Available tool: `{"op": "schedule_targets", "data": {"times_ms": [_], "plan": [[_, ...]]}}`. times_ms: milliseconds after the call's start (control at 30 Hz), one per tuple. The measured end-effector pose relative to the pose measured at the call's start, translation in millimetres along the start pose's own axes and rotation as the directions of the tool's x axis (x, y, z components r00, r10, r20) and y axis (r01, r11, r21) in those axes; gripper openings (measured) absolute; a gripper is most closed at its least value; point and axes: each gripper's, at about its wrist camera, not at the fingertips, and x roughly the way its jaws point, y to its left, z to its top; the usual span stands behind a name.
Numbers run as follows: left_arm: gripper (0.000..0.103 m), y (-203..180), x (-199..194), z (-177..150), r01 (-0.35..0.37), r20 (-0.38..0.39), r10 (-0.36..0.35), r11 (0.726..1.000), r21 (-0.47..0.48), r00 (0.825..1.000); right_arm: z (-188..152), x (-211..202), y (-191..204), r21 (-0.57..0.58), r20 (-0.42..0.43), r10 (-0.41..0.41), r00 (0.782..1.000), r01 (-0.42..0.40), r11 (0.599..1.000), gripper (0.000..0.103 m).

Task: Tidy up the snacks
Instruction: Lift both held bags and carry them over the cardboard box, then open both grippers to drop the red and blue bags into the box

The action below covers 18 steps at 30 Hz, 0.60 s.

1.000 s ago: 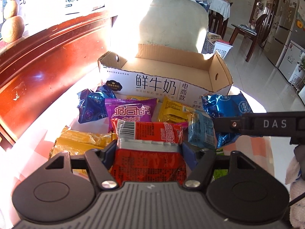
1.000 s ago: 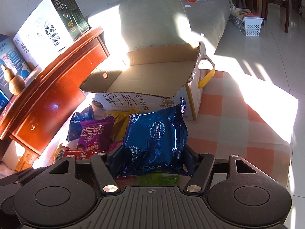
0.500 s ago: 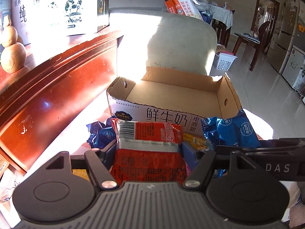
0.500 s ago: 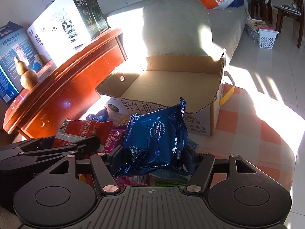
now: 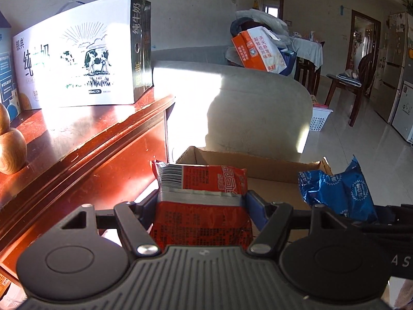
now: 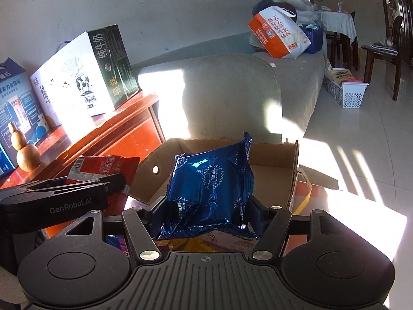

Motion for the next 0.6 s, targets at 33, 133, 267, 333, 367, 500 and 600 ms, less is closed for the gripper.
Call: {"op": "schedule_targets", "data": {"times_ms": [33, 133, 267, 333, 367, 500, 600], "plan": [[0.07, -0.2, 3.1, 1.9, 0.005, -0.001, -0.005, 1.0, -0.003, 1.0, 0.8, 1.6, -0.9, 0.0, 0.001, 0.0, 1.0, 0.0, 1.0, 0.065], [0.07, -1.7, 12.7, 8.6, 0.019, -0.001, -0.019, 1.0, -0.002, 1.0, 4.0, 7.1, -4.5, 0.021, -0.003, -0.003, 1.0, 0.003, 1.0, 0.065], [0.07, -5.2, 23.7, 16.8, 0.033, 0.005, -0.033, 0.999, 0.0, 0.999, 10.7, 12.8, -8.0, 0.033, 0.015, -0.014, 1.0, 0.013, 0.999, 0.065], [0.07, -6.9, 30.3, 20.1, 0.043, 0.001, -0.043, 0.999, -0.006, 0.999, 14.0, 17.8, -12.3, 0.05, 0.014, -0.02, 1.0, 0.019, 0.999, 0.065], [0.07, -8.2, 35.2, 21.5, 0.05, -0.003, -0.05, 0.999, -0.007, 0.999, 15.2, 20.6, -15.3, 0.063, 0.012, -0.024, 1.0, 0.023, 0.998, 0.065], [0.07, -12.5, 55.5, 25.3, 0.065, -0.026, -0.065, 0.998, -0.017, 0.998, 18.6, 33.9, -24.1, 0.107, -0.006, -0.034, 0.999, 0.034, 0.994, 0.065], [0.07, -14.1, 72.9, 24.8, 0.09, -0.048, -0.092, 0.995, -0.049, 0.995, 18.8, 45.0, -29.3, 0.144, -0.015, -0.049, 0.999, 0.051, 0.988, 0.066]]}}
